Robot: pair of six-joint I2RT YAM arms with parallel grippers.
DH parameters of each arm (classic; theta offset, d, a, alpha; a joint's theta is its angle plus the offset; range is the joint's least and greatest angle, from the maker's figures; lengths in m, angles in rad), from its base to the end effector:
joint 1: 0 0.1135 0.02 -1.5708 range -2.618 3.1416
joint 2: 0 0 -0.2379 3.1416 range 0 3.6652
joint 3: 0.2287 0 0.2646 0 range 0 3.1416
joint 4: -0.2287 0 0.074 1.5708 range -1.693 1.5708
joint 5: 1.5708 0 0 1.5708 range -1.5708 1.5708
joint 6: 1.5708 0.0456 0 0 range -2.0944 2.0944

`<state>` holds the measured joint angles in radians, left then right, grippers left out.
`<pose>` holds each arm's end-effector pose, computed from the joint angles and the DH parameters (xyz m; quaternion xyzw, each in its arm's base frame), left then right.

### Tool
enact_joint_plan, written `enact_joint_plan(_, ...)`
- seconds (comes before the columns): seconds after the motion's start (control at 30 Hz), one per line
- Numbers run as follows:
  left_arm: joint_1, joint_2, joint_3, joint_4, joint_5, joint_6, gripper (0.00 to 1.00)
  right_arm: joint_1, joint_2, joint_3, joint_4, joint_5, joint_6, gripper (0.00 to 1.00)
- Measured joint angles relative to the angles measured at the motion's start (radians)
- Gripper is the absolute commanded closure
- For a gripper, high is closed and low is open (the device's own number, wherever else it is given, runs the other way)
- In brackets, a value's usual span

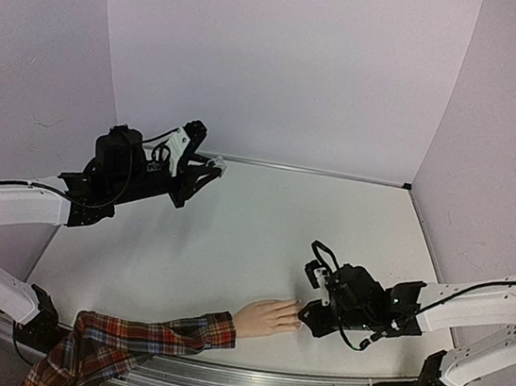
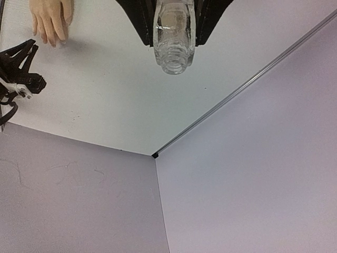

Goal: Paint the nails

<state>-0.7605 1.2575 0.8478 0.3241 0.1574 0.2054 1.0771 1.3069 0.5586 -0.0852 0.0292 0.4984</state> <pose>0.2309 -0.2296 0.2820 0.3882 0.6257 -0.2404 0.6324 0.1282 0.2354 0.1233 -0.2611 0.8954 0.2458 0.2638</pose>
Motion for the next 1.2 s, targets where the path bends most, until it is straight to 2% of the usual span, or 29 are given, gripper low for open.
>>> enact_joint_plan(1.2,-0.003,0.0,0.0,0.0,0.005,0.0,1.0,0.0,0.034,0.011,0.016,0.015,0.007,1.0)
